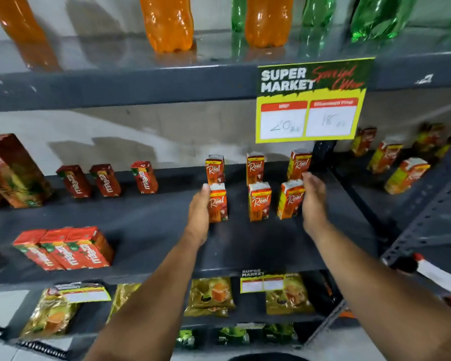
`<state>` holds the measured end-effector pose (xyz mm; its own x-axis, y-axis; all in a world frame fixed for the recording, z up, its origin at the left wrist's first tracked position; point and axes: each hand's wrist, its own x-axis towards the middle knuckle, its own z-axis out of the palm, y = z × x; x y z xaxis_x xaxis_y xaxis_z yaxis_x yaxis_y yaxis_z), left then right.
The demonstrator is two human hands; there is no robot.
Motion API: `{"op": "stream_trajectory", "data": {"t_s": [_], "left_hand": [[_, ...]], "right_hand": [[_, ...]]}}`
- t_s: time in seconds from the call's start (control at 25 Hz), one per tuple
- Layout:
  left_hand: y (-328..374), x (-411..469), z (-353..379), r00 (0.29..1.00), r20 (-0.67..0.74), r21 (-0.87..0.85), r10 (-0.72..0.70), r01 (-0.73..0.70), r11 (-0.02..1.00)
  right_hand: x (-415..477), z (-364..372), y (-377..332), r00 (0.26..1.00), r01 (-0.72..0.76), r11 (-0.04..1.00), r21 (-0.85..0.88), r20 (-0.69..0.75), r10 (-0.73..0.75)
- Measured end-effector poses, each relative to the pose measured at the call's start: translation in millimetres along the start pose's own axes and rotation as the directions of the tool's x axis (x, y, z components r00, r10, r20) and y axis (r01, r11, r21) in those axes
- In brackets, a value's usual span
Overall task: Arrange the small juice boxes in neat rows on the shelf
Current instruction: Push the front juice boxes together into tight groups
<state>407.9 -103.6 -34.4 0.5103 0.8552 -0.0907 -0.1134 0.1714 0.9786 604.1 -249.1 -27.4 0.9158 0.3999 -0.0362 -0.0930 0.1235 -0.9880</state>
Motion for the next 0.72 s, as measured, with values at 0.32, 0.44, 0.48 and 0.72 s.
{"op": "stream_trajectory", "data": {"t_s": [0.32, 0.44, 0.48, 0.72], "left_hand": [[-11.3, -9.7, 73.4, 0.995, -0.097, -0.045, -0.033, 0.028, 0.999], [-11.5, -17.4, 84.7, 0.993, -0.117, -0.093, -0.004, -0.007, 0.996], [-13.5, -18.2, 85.6, 0.993, -0.121, -0.084, 0.011, -0.022, 0.996], [-12.8, -27.2, 85.5, 0.992, -0.127, 0.006, 0.022, -0.021, 1.000]], "right_hand": [[-12.6, 34.4, 11.5, 0.989, -0.101, 0.993, 0.056, 0.117, 0.094], [-11.4, 38.0, 18.1, 0.988, -0.095, 0.995, -0.016, 0.123, 0.096], [-11.9, 38.5, 19.0, 0.987, -0.093, 0.995, -0.048, 0.128, 0.098], [-16.8, 36.5, 14.2, 0.992, -0.063, 0.984, -0.167, 0.101, 0.081]]}}
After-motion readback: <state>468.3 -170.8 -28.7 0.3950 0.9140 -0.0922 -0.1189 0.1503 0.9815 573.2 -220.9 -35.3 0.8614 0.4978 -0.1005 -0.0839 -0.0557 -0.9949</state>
